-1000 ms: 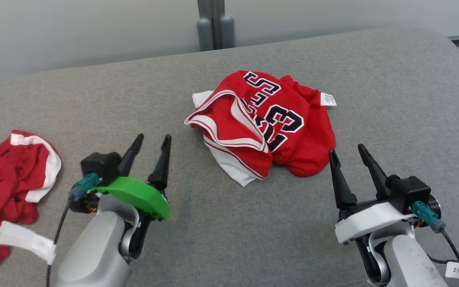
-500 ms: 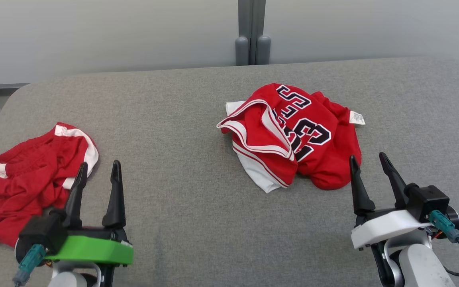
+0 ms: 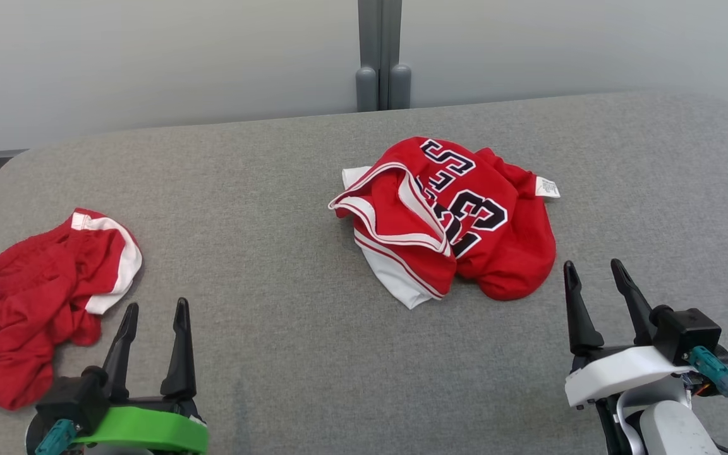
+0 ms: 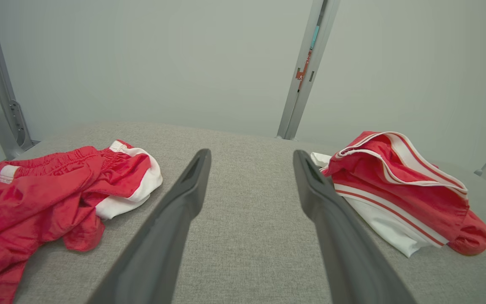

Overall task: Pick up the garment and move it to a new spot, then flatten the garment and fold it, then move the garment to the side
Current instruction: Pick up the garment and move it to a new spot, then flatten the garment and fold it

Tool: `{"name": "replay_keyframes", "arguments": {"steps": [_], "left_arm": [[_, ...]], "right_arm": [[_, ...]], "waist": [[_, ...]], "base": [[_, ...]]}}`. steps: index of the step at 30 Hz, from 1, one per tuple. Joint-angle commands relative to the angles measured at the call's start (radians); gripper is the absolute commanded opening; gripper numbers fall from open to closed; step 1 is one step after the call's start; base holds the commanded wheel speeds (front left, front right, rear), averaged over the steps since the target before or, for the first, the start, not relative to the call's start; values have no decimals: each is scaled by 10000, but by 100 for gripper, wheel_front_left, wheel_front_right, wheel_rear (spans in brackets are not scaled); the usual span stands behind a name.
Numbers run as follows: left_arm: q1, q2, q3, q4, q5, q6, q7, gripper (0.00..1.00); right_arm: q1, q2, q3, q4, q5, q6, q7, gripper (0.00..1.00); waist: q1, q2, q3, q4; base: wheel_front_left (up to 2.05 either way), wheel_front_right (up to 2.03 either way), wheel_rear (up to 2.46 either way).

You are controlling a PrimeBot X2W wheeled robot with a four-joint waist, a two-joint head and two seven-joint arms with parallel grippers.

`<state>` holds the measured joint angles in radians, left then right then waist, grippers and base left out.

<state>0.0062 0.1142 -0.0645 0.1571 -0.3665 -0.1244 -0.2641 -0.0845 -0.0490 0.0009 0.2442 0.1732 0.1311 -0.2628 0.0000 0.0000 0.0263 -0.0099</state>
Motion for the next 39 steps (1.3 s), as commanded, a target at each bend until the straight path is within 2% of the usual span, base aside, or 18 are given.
{"name": "replay_keyframes", "arguments": {"steps": [1, 21, 25, 31, 39], "left_arm": [[101, 2, 161, -72, 121, -64, -5, 100], [39, -56, 146, -52, 225, -74, -5, 100], [-112, 18, -159, 177, 132, -75, -5, 100], [-1131, 406, -1872, 402, -158, -66, 477, 100], [-2867, 477, -4626, 973, -1172, -65, 2496, 100]], "right_arm": [[69, -27, -25, -35, 115, -7, -30, 100], [-28, -25, 88, -121, 119, -7, -31, 100], [-76, -26, 154, -116, 132, -7, -31, 100], [-179, -26, 233, -100, 133, -7, -31, 100], [-408, -26, 571, -68, 236, -7, -31, 100]], "waist": [[0, 0, 24, -65], [0, 0, 138, -188], [0, 0, 206, -296], [0, 0, 387, -552], [0, 0, 813, -1241]], "base": [[0, 0, 0], [0, 0, 0], [0, 0, 0], [0, 0, 0], [0, 0, 0]]}}
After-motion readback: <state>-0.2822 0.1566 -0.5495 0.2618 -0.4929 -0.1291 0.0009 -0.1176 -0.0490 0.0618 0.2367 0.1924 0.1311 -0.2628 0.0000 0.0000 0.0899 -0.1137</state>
